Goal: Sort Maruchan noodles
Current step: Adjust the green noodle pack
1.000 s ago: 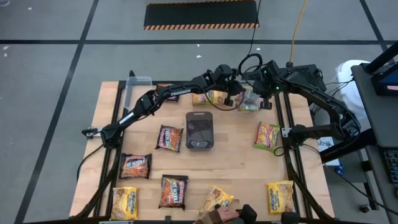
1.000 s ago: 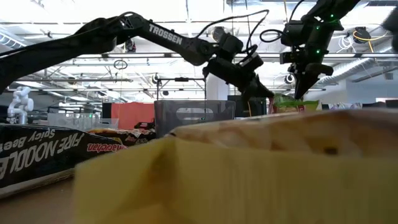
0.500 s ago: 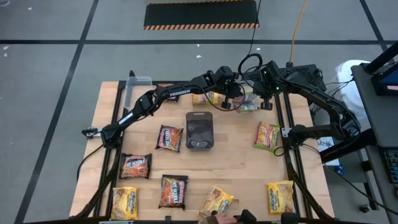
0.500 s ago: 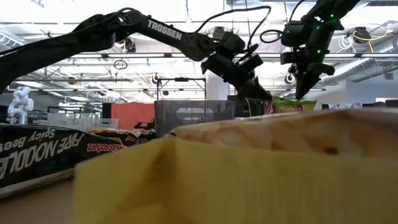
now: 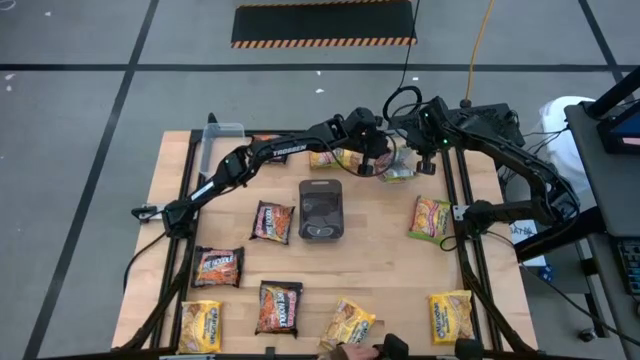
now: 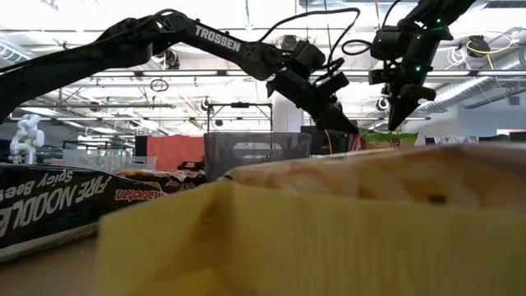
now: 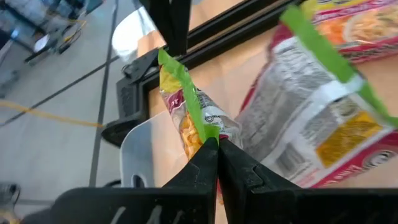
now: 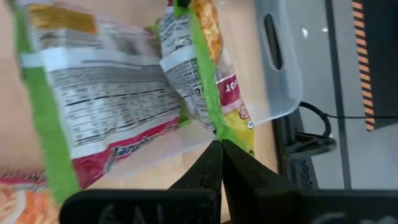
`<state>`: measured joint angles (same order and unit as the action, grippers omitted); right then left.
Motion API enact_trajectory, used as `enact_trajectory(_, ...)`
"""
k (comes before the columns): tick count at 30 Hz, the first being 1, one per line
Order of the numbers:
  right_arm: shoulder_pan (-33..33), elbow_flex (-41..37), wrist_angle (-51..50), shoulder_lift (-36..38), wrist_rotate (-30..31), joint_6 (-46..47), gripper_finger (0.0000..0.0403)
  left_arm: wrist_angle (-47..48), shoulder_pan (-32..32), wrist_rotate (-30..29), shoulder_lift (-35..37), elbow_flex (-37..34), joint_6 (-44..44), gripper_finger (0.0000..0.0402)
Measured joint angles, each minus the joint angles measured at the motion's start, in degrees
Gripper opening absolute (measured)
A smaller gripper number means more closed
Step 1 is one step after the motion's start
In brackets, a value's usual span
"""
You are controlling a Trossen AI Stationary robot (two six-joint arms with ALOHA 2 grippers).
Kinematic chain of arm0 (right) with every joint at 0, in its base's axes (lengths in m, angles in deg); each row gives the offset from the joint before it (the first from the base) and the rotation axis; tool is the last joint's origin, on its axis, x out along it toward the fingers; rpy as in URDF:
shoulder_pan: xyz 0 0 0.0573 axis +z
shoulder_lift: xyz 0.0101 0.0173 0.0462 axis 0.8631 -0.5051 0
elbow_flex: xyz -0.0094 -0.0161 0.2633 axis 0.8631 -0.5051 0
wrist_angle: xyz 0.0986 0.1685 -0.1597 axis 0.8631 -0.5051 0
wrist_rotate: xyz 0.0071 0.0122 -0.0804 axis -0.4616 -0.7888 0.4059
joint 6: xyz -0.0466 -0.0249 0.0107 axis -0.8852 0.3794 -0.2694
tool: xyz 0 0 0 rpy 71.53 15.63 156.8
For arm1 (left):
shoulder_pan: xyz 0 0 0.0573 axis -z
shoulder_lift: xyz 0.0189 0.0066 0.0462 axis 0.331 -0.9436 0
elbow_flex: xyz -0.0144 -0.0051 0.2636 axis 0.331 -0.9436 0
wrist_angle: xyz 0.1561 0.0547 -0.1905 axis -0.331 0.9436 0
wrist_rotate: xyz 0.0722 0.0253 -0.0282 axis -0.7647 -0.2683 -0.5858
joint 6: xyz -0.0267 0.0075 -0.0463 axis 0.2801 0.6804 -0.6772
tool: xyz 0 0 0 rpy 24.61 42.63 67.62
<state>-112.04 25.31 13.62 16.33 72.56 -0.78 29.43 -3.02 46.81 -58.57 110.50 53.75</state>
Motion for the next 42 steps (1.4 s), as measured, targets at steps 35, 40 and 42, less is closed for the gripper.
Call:
enact_trajectory(35, 0.00, 0.00, 6.68, -0.02, 3.83, -1.02, 0.0000, 2.26, 0.00, -1.70, 0.02, 0.07, -3.80, 0.0028)
enact_trajectory(40, 0.00, 0.00, 6.80, -0.02, 8.43, -1.10, 0.0000, 2.10, 0.15, -2.64, 0.02, 0.07, -3.94, 0.0037)
enact_trajectory(42, -0.01, 0.00, 6.81, -0.02, 9.43, -1.09, 0.0000, 2.11, 0.20, -2.64, 0.02, 0.07, -3.94, 0.0037)
